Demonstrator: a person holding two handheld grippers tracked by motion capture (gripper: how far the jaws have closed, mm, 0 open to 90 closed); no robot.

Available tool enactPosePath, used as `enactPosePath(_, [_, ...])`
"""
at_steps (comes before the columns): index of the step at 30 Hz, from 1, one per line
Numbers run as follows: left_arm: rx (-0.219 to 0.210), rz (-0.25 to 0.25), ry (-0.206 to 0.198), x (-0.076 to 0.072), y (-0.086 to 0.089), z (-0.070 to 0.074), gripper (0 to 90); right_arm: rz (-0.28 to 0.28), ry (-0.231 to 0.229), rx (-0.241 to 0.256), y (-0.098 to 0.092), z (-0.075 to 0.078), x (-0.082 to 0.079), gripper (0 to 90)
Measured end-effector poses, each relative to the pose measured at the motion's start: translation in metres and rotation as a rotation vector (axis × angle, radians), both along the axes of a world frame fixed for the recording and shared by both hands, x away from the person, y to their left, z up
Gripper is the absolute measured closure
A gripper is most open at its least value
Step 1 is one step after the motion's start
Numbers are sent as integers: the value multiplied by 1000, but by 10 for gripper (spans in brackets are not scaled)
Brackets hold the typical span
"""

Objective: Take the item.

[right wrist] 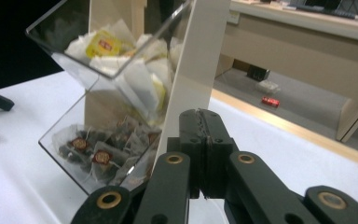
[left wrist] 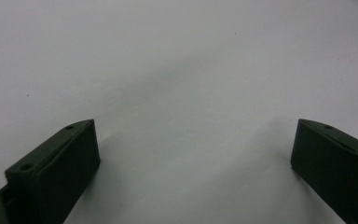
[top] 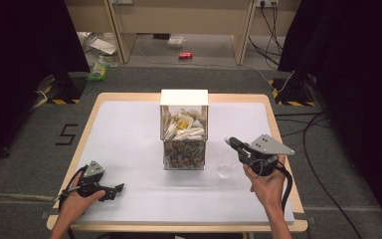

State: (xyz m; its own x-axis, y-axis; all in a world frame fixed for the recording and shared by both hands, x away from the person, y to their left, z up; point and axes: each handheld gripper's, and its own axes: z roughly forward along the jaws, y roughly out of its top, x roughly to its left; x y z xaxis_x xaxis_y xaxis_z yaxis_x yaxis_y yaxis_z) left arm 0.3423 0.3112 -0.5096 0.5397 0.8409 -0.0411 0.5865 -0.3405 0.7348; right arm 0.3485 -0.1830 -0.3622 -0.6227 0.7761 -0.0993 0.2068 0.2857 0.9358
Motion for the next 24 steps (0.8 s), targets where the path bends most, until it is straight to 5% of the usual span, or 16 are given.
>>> enactPosePath(24, [2, 0, -1, 0, 0, 0, 5, 30, 135, -27, 4, -46, 9, 893])
